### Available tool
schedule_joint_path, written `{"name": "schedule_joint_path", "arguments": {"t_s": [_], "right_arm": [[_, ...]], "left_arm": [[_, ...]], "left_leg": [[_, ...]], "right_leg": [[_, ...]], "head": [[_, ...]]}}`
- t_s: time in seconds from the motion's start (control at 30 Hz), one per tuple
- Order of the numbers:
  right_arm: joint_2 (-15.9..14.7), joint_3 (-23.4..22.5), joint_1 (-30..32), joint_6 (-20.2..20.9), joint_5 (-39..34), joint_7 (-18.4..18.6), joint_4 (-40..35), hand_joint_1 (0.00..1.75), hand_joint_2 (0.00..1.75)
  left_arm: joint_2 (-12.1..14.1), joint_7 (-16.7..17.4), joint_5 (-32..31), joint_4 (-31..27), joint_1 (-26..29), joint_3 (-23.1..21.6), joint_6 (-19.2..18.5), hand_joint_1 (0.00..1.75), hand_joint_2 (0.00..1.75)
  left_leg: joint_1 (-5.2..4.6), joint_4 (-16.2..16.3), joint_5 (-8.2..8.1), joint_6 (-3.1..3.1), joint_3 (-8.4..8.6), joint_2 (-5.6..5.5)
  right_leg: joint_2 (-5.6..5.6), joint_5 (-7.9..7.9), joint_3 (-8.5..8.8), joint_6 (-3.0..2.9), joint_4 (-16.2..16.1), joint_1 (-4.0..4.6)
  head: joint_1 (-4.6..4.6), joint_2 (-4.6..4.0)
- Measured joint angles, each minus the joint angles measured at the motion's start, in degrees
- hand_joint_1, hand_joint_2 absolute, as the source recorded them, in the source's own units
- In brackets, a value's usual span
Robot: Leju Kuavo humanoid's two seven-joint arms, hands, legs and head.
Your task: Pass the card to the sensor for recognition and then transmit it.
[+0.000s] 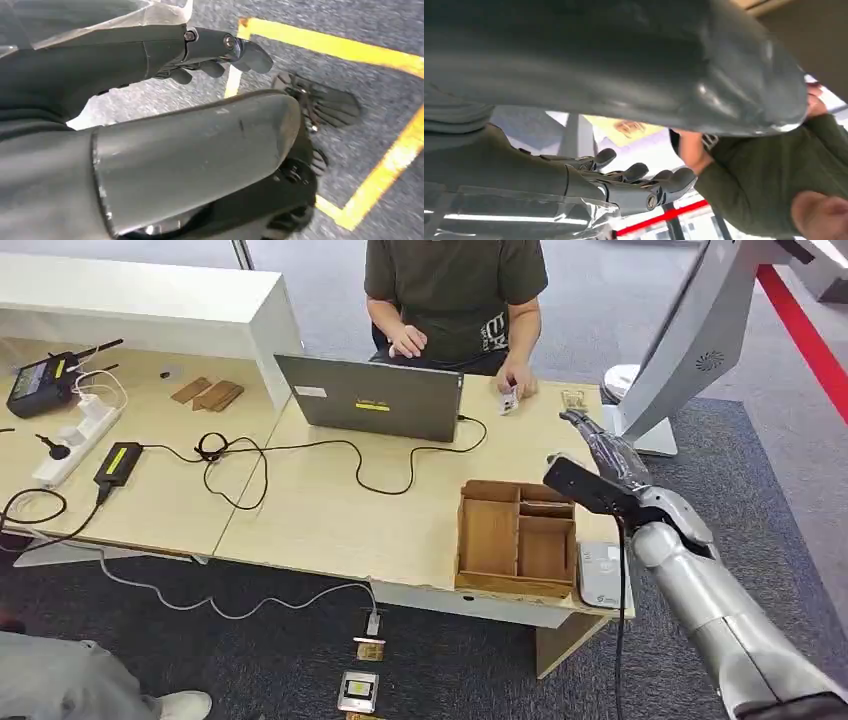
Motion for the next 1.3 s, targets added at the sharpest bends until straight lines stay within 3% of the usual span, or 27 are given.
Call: {"name": "schedule_joint_path", "arguments": {"t_s": [0.3, 0.43, 0.63, 0.97, 1.27, 1.3], "right_arm": [[-8.9, 1.3, 4.8, 1.5, -7.7, 6.6, -15.8, 0.00, 0.00], [-12.0, 1.8, 7.2, 1.0, -9.4, 7.5, -21.3, 0.00, 0.00], [-14.0, 3.2, 8.7, 0.4, -11.1, 7.6, -25.4, 0.00, 0.00], [-17.7, 5.4, 15.2, 0.0, -11.9, 15.3, -38.4, 0.00, 0.00], [-20.2, 8.0, 18.9, -1.5, -9.8, 17.8, -46.6, 0.00, 0.00], [-20.4, 8.2, 19.0, -1.8, -9.5, 17.7, -46.8, 0.00, 1.75]], "left_arm": [[1.4, -3.8, 0.4, 0.0, 0.2, 1.1, -4.0, 0.00, 0.00], [1.8, -4.5, 0.3, 0.0, 0.2, 1.3, -4.6, 0.00, 0.00], [2.3, -4.1, 0.4, 0.0, 0.2, 1.9, -4.4, 0.00, 0.00], [2.3, -3.1, 0.7, 0.0, 0.2, 2.2, -2.9, 0.00, 0.00], [2.3, -4.3, 0.4, 0.0, 0.1, 2.2, -3.5, 0.00, 0.00], [2.3, -4.3, 0.3, 0.0, 0.1, 2.2, -3.6, 0.00, 0.00]], "left_leg": [[0.00, 0.0, 0.00, 0.00, 0.01, 0.02], [0.00, 0.0, -0.01, -0.01, 0.00, 0.03], [0.00, 0.0, -0.01, -0.01, 0.01, 0.03], [0.00, 0.0, -0.05, -0.01, -0.01, 0.03], [0.00, 0.0, -0.05, -0.01, 0.01, 0.03], [0.00, 0.0, -0.05, -0.01, 0.01, 0.03]], "right_leg": [[0.01, 0.00, -0.01, -0.01, 0.0, 0.00], [0.01, 0.00, 0.00, -0.01, 0.0, 0.00], [0.01, 0.00, 0.00, -0.01, 0.0, 0.00], [0.01, -0.02, 0.00, -0.01, 0.0, 0.00], [0.01, -0.05, 0.00, -0.02, 0.0, 0.00], [0.01, -0.05, 0.01, -0.03, 0.0, 0.00]], "head": [[0.00, 0.00], [0.00, 0.00], [0.00, 0.00], [0.02, 0.00], [0.02, 0.00], [0.00, 0.00]]}}
